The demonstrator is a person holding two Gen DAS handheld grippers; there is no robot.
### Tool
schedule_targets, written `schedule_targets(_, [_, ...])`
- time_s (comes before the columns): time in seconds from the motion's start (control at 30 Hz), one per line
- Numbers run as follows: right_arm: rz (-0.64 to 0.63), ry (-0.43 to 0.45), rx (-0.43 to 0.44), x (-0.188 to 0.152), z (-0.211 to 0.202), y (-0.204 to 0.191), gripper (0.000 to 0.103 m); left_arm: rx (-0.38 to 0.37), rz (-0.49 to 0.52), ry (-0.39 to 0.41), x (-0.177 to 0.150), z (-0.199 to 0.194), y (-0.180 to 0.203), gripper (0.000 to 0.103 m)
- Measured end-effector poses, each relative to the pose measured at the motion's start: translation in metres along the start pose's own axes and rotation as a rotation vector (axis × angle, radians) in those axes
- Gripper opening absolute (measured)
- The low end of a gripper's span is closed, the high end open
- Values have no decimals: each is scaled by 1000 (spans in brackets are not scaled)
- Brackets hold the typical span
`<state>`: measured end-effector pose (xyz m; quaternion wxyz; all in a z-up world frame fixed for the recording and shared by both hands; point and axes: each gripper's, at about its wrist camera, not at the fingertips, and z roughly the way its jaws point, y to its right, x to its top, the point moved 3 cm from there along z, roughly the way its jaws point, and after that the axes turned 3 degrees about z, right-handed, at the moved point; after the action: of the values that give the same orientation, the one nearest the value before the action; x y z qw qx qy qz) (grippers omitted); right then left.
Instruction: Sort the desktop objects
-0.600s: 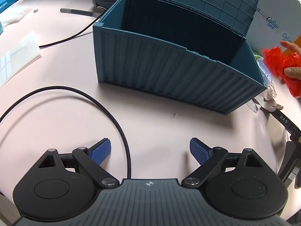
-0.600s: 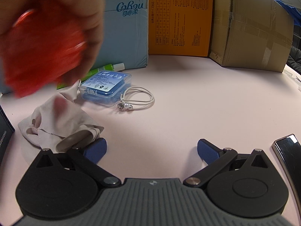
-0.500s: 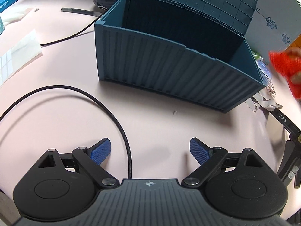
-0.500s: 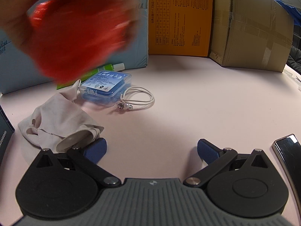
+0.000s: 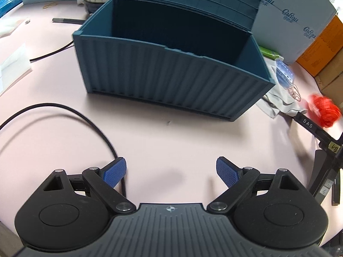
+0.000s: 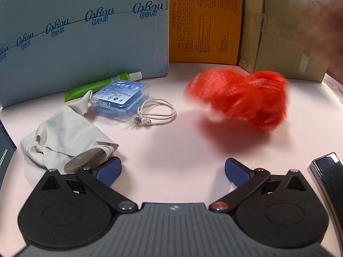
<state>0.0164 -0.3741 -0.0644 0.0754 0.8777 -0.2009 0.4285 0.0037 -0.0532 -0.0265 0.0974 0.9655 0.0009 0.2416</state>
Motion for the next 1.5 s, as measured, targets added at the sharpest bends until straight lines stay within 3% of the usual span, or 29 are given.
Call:
schedule_targets(0.03, [0,0,0,-1,-1,0,103,7,1,-4,7,12,17,90])
schedule_targets(0.1, [0,1,0,-1,-2,0,103,-9,16,-12,18,16,6,90])
schedule_targets(0.2, [-1,1,-1,-2,-3,-2,103,19,61,0,23,18,30,90])
schedule_targets(0.57, [-1,3,-1,-4,-5,-6,103,-8,186,-57,1,30,77,90])
schedule_targets(0.97, [-2,3,-2,-4,-6,-8,103,40,80,-42,15,22,40,90])
schedule_targets(1.5, [0,-81,-17,8,3,1,103,87,71,-26,24,18,33,90])
